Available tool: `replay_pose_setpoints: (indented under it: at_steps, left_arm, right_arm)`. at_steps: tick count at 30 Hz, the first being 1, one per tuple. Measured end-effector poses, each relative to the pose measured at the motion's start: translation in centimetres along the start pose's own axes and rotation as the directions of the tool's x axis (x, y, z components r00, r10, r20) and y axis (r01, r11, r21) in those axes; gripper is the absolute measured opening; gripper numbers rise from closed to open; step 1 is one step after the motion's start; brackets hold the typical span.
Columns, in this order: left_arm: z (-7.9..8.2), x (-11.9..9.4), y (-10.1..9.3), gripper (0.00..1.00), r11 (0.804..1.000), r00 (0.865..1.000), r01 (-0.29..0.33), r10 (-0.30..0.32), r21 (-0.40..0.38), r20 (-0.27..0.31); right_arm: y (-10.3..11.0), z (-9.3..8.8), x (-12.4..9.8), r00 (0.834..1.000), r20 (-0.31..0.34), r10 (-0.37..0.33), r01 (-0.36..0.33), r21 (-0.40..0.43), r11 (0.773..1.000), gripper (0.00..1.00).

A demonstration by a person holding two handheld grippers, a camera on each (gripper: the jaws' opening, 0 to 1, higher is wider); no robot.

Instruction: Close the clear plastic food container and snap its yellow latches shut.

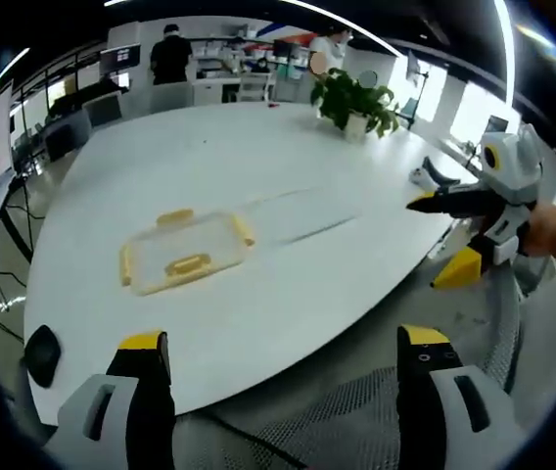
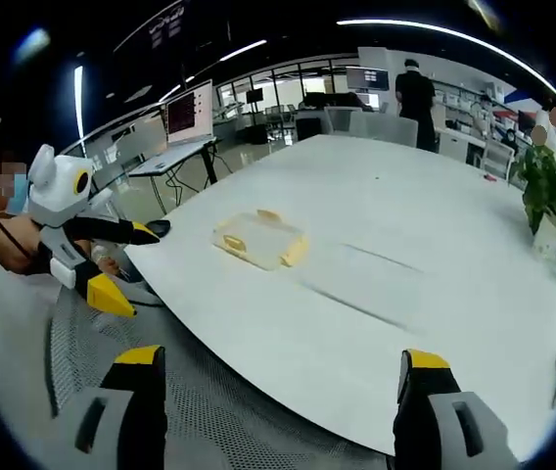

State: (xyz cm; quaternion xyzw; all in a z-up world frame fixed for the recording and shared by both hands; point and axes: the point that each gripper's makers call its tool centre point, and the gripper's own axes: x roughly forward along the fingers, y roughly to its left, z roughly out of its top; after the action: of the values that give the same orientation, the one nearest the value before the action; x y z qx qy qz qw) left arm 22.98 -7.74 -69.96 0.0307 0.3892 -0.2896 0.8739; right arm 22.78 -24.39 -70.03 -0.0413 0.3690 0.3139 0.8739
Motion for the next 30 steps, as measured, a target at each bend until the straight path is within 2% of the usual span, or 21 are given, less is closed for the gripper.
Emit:
replay_pose_setpoints:
  at_steps: [17, 30]
  left_arm:
    - [0.3, -0.2, 0.0, 0.95, 1.000, 1.000, -0.002, 0.002, -0.015, 0.012]
    - [1.0, -0.4, 0.2, 0.94, 1.000, 1.000, 0.008, -0.008, -0.001, 0.029]
  right_arm:
    - [0.0, 0.0, 0.0, 1.000, 0.000, 0.002, -0.002, -0.004, 1.000, 0.98]
    - [0.4, 0.3, 0.0, 1.000, 0.004, 0.023, -0.022, -0.028, 0.999, 0.91]
